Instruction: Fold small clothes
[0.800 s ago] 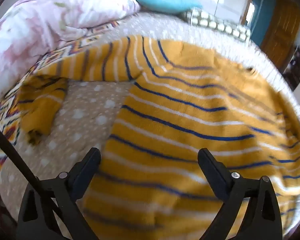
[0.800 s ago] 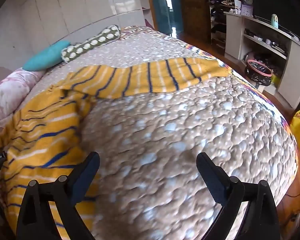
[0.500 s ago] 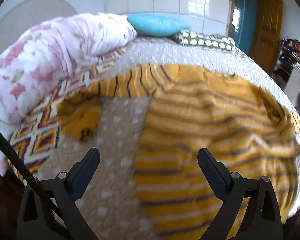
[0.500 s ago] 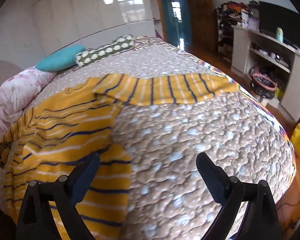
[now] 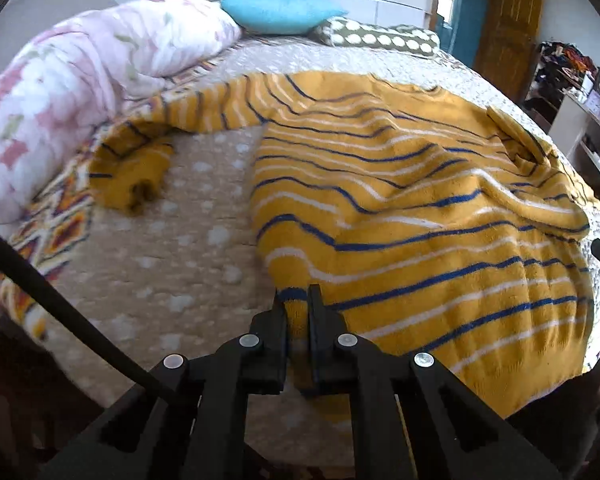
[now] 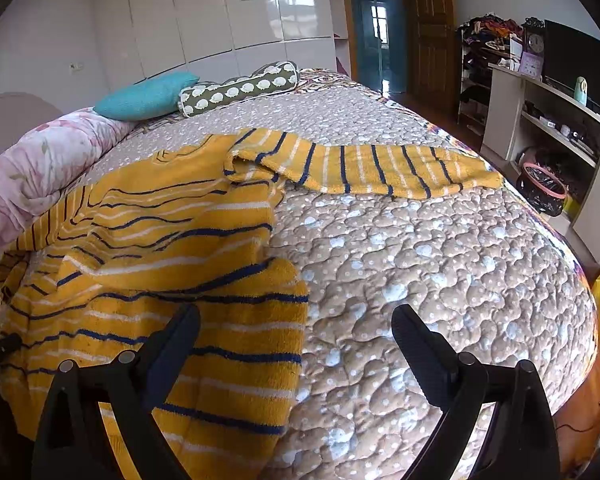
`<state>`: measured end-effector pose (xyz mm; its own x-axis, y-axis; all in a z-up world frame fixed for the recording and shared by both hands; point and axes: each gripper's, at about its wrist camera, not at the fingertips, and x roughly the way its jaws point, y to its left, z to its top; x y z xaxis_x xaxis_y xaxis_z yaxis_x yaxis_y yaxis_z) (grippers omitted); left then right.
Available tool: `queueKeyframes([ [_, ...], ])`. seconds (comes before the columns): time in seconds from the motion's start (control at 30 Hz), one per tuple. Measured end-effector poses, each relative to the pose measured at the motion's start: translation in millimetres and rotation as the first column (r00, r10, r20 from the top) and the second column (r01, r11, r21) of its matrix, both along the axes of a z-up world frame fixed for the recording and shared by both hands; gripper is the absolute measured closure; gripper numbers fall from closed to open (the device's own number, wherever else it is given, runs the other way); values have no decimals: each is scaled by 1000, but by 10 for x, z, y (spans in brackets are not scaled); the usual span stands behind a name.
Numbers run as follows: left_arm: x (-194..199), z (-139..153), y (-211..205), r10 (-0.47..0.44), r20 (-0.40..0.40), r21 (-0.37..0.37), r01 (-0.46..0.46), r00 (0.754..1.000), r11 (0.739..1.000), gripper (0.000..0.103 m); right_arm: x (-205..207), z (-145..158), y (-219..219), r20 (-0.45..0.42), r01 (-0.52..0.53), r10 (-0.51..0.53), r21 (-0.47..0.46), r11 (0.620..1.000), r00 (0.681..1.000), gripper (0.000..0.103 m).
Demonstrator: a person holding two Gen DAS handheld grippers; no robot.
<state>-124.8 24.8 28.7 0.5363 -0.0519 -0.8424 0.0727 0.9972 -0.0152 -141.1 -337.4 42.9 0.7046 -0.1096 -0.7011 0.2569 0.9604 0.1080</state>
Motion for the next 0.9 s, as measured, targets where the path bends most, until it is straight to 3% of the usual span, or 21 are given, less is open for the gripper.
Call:
queueKeyframes([
  [0.13,-84,155,311,75,-36,-15,-76,997,997,95,-106,-1,-70,-1,3,-3,14,1000,1000,4],
  [0.17,-111,188,389,99,-32,1,-99,995,995,101,-142,-9,-99,-3,6,-6,24,1000,1000,4],
  [0.23,-203,215,549,158,4,61,-158,988,986,102,-196,-20,-139,-2,9,-9,43,999,1000,4],
  [0.33,-289,265,836,198,0,-31,-198,980,980,102,-230,-65,-161,-15,-9,10,75,997,1000,4],
  [0.43,-340,309,974,215,4,-100,-214,977,972,89,-214,-158,-136,-38,-50,55,139,989,998,5],
  [0.47,-354,333,962,217,15,-103,-214,976,971,77,-203,-187,-110,-44,-59,66,157,986,997,6],
  [0.5,-352,359,932,216,32,-105,-212,976,972,64,-182,-237,-79,-57,-69,81,184,980,995,11],
  [0.53,-367,385,866,217,44,-94,-212,975,973,59,-156,-283,-42,-75,-76,92,200,977,993,15],
  [0.57,-377,402,817,214,61,-93,-208,975,974,53,-141,-308,4,-87,-81,99,195,977,991,26],
  [0.63,-399,388,791,194,85,-110,-185,977,977,52,-126,-310,124,-101,-133,152,178,975,983,60],
  [0.67,-397,395,758,185,86,-113,-174,979,978,51,-115,-314,163,-114,-171,198,209,963,974,92],
  [0.73,-405,401,723,166,97,-113,-155,981,981,49,-185,-295,186,-140,-212,252,251,944,957,95],
  [0.9,-447,390,722,159,132,-94,-147,978,985,47,-524,-161,91,-162,-277,320,239,931,934,95],
])
